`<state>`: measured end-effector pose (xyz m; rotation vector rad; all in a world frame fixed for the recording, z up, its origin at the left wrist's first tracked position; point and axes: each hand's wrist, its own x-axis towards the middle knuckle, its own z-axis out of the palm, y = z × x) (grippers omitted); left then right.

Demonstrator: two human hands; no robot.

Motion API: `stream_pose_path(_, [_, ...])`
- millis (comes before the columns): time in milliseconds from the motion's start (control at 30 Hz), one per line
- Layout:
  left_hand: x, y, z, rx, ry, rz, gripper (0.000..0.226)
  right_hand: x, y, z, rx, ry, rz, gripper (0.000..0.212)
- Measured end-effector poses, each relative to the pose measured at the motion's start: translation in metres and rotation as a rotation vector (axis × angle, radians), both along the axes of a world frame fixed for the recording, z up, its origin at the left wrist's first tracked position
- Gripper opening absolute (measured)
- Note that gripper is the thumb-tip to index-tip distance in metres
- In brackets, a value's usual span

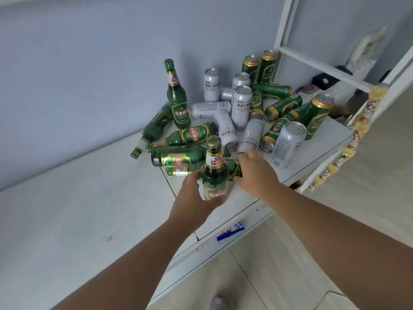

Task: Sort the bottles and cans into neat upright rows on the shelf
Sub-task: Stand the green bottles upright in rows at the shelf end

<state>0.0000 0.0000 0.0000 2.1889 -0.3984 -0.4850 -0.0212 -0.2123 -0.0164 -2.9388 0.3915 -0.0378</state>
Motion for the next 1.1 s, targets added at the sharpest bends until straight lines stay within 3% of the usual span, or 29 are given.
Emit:
stream_pose_path(233, [0.000, -0.016, -0.010, -0.039, 0.036, 0.089, 0.080, 0.044, -0.002, 0.001, -0.025, 0.219, 0.090, 0.038])
stream_pose_path(400, [-0.004, -0.026, -0.009, -0.029, 0.036, 0.172, 0.079, 0.067, -0.002, 0.007, -0.086, 0.484, 0.146, 0.057])
stream_pose_path(533, [-0.003, -0.029, -0.007, 0.030, 0.003, 0.194, 0.068, 0.080, -0.002, 0.012, -0.005, 0.652, 0.204, 0.036])
stream_pose_path(600, [-0.002, -0.028, -0.006, 0.055, -0.019, 0.184, 0.067, 0.081, 0.000, 0.017, 0.005, 0.662, 0.209, 0.024])
stream_pose_path(667, [-0.001, -0.023, -0.006, 0.063, -0.029, 0.176, 0.066, 0.079, 0.005, 0.023, -0.010, 0.667, 0.249, 0.026])
stream_pose_path(767, [-0.002, -0.011, -0.007, 0.066, -0.035, 0.177, 0.067, 0.075, 0.014, 0.024, -0.146, 0.650, 0.266, 0.020])
stream_pose_path(867, [-0.002, 0.006, -0.008, 0.063, -0.039, 0.186, 0.066, 0.071, 0.015, 0.014, -0.218, 0.585, 0.274, 0.043])
stream_pose_path(1100, [0.001, 0.051, -0.002, 0.040, -0.036, 0.250, 0.059, 0.050, 0.020, 0.006, -0.235, 0.380, 0.242, 0.044])
